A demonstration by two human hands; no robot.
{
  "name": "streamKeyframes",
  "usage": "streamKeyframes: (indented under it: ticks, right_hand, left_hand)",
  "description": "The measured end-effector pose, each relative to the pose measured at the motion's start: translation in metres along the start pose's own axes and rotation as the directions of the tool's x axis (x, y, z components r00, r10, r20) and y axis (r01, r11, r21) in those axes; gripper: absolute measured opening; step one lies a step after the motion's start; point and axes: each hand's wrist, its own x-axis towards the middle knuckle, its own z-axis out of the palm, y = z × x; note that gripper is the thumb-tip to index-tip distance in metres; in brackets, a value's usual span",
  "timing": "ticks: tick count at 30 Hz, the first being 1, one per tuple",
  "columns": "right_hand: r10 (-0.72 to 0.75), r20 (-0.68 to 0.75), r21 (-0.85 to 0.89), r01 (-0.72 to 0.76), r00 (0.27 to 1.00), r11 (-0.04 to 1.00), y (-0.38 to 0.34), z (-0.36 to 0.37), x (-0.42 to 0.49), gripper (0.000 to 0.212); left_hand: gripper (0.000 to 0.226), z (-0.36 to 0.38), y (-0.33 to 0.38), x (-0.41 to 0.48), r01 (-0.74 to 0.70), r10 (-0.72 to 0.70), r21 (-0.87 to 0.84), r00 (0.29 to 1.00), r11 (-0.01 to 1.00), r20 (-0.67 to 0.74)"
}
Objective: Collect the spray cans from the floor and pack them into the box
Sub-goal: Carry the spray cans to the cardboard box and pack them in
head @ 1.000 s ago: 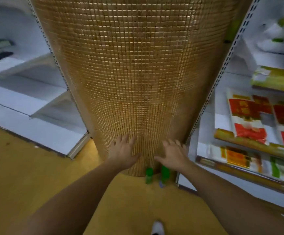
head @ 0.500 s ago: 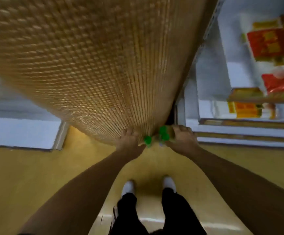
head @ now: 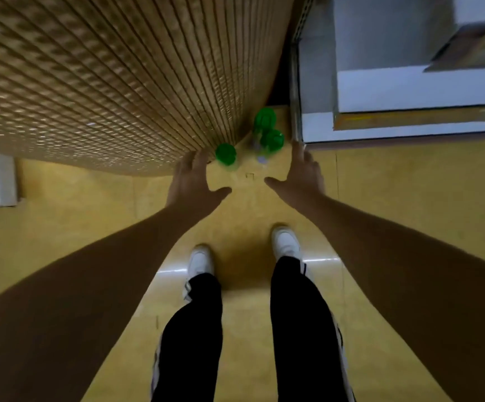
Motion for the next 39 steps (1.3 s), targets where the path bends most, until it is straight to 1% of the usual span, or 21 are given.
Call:
streamKeyframes:
  ticks: [4,6,8,11,13,15,17,20,22,25,27,29,32,34,35,37,39]
  right_hand:
    - [0.063,-0.025,0.127,-0.059,0.998,0.99,0.03,0.049,0.058,0.11]
    - [0.107,-0.013,0.187,-0.102,0.994,0.977,0.046,0.07,0.086,0.112]
    - [0.117,-0.041,0.258,-0.103,0.992,0.961,0.057,0.089,0.111,0.11]
    - [0.073,-0.109,0.337,-0.033,0.991,0.941,0.062,0.111,0.146,0.107]
    - [0.021,-0.155,0.371,0.038,0.988,0.928,0.061,0.124,0.165,0.099]
    - [0.009,-0.204,0.433,0.082,0.979,0.897,0.061,0.135,0.177,0.089]
    - [0.033,-0.245,0.5,0.097,0.969,0.861,0.059,0.142,0.182,0.08]
    - [0.075,-0.262,0.535,0.08,0.962,0.841,0.059,0.144,0.177,0.071]
    - [0.11,-0.267,0.546,0.056,0.958,0.836,0.061,0.137,0.163,0.07]
    - [0.154,-0.274,0.515,0.01,0.949,0.857,0.061,0.118,0.132,0.068]
    - [0.177,-0.268,0.51,-0.016,0.947,0.86,0.056,0.103,0.108,0.067]
    - [0.206,-0.248,0.518,-0.05,0.947,0.854,0.05,0.083,0.08,0.069]
    - [0.193,-0.202,0.498,-0.069,0.96,0.864,0.042,0.048,0.028,0.081]
    - [0.203,-0.215,0.484,-0.076,0.955,0.872,0.034,0.018,-0.014,0.079]
    - [0.21,-0.225,0.474,-0.081,0.951,0.877,0.03,0.001,-0.035,0.077]
    - [0.228,-0.244,0.461,-0.093,0.943,0.882,0.026,-0.037,-0.08,0.076]
    - [0.232,-0.25,0.441,-0.103,0.94,0.892,0.022,-0.079,-0.127,0.073]
  left_hand:
    - [0.107,0.062,-0.021,0.035,0.098,-0.103,-0.126,0.994,0.987,-0.033]
    - [0.11,0.09,-0.027,0.057,0.177,-0.195,-0.225,0.979,0.958,-0.062]
    - [0.112,0.117,-0.029,0.08,0.236,-0.278,-0.329,0.957,0.914,-0.086]
    - [0.11,0.154,-0.031,0.112,0.227,-0.33,-0.485,0.934,0.844,-0.135]
    - [0.104,0.174,-0.034,0.127,0.19,-0.365,-0.625,0.917,0.757,-0.162]
    - [0.098,0.188,-0.039,0.139,0.154,-0.392,-0.71,0.901,0.688,-0.185]
    - [0.09,0.193,-0.043,0.146,0.139,-0.414,-0.734,0.886,0.665,-0.208]
    - [0.08,0.189,-0.047,0.146,0.125,-0.402,-0.709,0.884,0.694,-0.238]
    - [0.073,0.18,-0.046,0.137,0.138,-0.413,-0.697,0.878,0.704,-0.243]
    - [0.076,0.158,-0.038,0.113,0.163,-0.421,-0.673,0.875,0.722,-0.239]
    - [0.076,0.137,-0.03,0.093,0.162,-0.396,-0.661,0.891,0.733,-0.221]
    - [0.072,0.115,-0.019,0.069,0.138,-0.339,-0.643,0.919,0.754,-0.199]
    - [0.072,0.076,0.006,0.028,0.102,-0.244,-0.573,0.953,0.813,-0.177]
    - [0.071,0.042,0.025,0.001,0.076,-0.162,-0.509,0.978,0.858,-0.127]
    - [0.068,0.024,0.035,-0.012,0.045,-0.108,-0.473,0.988,0.88,-0.107]
    - [0.07,-0.013,0.058,-0.04,-0.062,0.042,-0.428,0.998,0.902,-0.056]
    - [0.072,-0.049,0.082,-0.065,-0.156,0.174,-0.394,0.985,0.906,0.01]
